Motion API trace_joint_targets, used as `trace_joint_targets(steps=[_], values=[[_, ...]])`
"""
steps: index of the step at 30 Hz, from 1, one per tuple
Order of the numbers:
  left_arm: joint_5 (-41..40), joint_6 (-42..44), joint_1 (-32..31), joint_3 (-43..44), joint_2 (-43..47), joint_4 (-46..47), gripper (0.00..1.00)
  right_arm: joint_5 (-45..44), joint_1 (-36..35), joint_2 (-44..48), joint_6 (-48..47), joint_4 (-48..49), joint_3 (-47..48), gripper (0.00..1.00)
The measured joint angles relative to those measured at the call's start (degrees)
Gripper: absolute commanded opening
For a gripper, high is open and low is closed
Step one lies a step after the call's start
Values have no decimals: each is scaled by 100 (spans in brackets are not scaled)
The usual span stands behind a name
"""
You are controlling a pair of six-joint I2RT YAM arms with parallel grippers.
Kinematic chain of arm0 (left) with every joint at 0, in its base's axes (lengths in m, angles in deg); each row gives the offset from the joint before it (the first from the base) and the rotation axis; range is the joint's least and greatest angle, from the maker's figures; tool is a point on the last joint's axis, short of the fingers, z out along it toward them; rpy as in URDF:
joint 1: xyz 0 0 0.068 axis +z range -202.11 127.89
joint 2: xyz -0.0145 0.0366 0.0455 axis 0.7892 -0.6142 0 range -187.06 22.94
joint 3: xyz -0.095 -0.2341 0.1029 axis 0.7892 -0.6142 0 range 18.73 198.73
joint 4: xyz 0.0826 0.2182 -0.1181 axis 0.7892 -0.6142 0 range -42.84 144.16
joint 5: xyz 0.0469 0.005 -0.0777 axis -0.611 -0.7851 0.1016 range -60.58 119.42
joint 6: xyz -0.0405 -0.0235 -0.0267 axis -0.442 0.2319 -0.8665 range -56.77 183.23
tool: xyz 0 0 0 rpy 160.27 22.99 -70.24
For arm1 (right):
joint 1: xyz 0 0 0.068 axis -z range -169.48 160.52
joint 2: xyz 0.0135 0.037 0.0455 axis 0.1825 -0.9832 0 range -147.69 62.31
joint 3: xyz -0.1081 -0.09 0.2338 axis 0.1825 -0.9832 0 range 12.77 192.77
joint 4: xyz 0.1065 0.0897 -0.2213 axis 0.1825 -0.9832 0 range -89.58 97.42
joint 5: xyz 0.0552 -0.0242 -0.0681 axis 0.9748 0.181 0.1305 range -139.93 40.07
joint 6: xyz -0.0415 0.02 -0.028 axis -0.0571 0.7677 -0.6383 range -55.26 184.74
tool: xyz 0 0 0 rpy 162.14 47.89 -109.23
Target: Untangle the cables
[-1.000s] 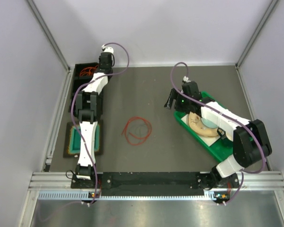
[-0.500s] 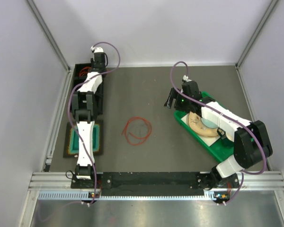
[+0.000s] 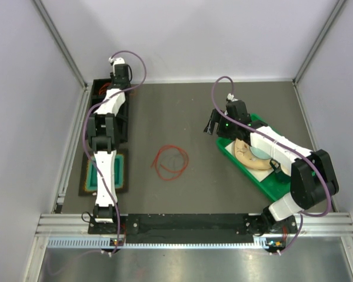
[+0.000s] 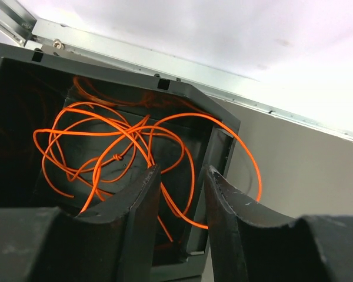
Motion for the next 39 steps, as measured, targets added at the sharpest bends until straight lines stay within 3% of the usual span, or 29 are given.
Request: trace_joint_targets(steps=[13, 30, 39], values=[[208, -345, 57, -535, 597, 155, 45, 24, 0, 0, 0, 4, 0, 80], [203, -337, 74, 98, 168, -210, 46, 48, 0, 0, 0, 17, 0, 80], [203, -337, 81, -39, 144, -260, 49, 50, 0, -2, 0, 20, 0, 80]])
